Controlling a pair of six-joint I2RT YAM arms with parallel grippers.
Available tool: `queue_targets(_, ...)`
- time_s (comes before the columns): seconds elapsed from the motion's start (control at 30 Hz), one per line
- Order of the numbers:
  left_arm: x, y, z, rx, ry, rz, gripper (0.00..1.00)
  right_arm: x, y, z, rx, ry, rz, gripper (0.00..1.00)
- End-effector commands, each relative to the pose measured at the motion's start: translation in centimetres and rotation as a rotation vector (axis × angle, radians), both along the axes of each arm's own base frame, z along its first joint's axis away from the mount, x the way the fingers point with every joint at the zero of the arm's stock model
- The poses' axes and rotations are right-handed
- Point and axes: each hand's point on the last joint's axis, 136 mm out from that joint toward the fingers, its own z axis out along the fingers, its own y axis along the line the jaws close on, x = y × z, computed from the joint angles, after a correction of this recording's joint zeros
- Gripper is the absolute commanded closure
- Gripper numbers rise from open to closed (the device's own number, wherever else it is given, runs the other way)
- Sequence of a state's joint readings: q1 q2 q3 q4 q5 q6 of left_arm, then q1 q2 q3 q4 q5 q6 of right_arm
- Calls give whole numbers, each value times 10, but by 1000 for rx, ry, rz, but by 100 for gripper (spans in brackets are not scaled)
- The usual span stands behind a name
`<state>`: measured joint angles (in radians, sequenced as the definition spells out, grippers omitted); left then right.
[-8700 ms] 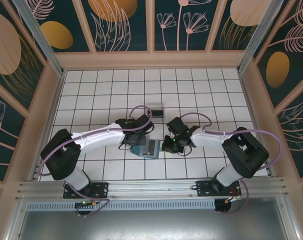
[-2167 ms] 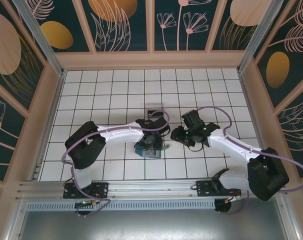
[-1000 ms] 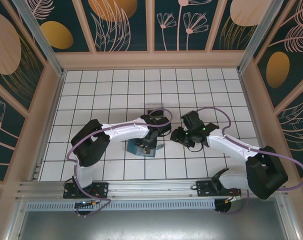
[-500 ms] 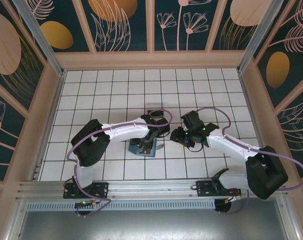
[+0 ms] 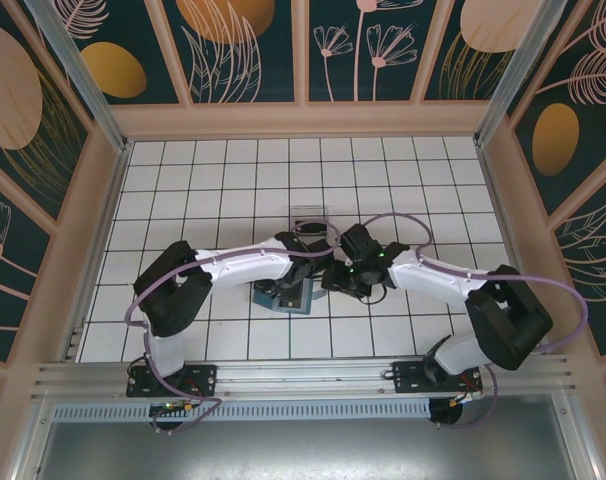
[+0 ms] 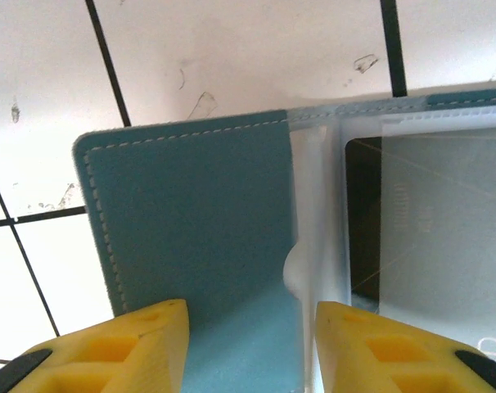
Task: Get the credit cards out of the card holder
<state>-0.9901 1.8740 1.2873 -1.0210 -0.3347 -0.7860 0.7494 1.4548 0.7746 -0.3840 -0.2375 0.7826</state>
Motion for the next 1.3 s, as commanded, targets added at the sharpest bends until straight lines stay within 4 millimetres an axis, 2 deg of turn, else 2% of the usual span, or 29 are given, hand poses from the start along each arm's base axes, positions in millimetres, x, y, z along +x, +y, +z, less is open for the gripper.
queue_targets(0.0, 2, 10, 6, -8, -15, 0, 54, 2, 16, 3, 17, -10, 46, 55)
queue_targets(0.17, 2, 18, -3, -54, 0, 17, 54, -1, 23, -5, 12, 15, 62, 62)
queue_targets(0.3, -1, 27, -12, -101, 26, 41, 54, 0, 23, -7, 1, 16, 58, 77)
queue_targets(0.47, -2, 26, -26, -185, 46, 62, 54, 3, 18, -6, -27, 4, 52, 92)
queue_targets(0.67, -8, 15, -36, -268, 81, 67, 54, 8, 5, -7, -69, -2, 34, 99)
queue_targets(0.7, -16, 18, -44, -272, 107, 69, 55, 9, 2, -6, -80, -5, 29, 100)
queue_targets(0.87, -15, 4, -28, -393, 78, 87, 56, 11, -6, -5, -105, -6, 22, 98)
queue_targets(1.0, -5, 3, -8, -430, 23, 110, 56, 10, -3, 1, -93, -7, 29, 88)
queue_targets(1.13, 1, -3, 9, -472, -1, 113, 56, 11, -2, 8, -86, -20, 22, 76)
queue_targets(1.17, 6, -10, 17, -494, -13, 108, 56, 10, -1, 10, -82, -23, 22, 72)
queue_targets(1.27, 11, -16, 27, -511, -22, 101, 56, 10, -1, 14, -80, -28, 18, 69)
